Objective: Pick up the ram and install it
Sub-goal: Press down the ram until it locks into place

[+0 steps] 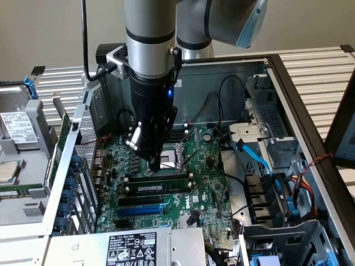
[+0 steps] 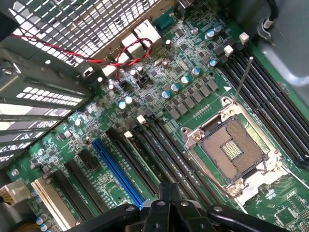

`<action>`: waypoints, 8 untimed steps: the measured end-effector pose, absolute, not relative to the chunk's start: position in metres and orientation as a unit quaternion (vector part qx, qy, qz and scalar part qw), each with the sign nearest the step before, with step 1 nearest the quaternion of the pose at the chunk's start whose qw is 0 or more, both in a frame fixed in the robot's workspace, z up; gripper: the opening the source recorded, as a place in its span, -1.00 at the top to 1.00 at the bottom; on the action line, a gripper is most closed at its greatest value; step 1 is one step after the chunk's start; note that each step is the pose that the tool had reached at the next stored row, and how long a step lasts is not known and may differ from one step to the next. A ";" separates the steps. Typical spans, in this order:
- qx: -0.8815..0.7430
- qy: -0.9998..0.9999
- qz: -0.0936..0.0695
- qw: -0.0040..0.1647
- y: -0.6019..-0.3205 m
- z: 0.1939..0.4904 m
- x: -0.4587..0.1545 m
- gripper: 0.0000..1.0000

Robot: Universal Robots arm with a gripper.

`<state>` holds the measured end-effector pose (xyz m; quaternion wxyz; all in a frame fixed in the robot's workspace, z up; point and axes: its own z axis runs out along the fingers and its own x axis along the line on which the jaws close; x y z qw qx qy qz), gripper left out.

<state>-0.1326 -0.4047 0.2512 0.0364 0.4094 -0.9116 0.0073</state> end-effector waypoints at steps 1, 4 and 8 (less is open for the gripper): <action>0.402 -0.915 0.007 0.037 -0.405 0.251 -0.133 0.79; 0.381 -0.924 0.006 0.037 -0.405 0.251 -0.133 0.79; 0.353 -0.935 0.005 0.037 -0.405 0.251 -0.133 0.79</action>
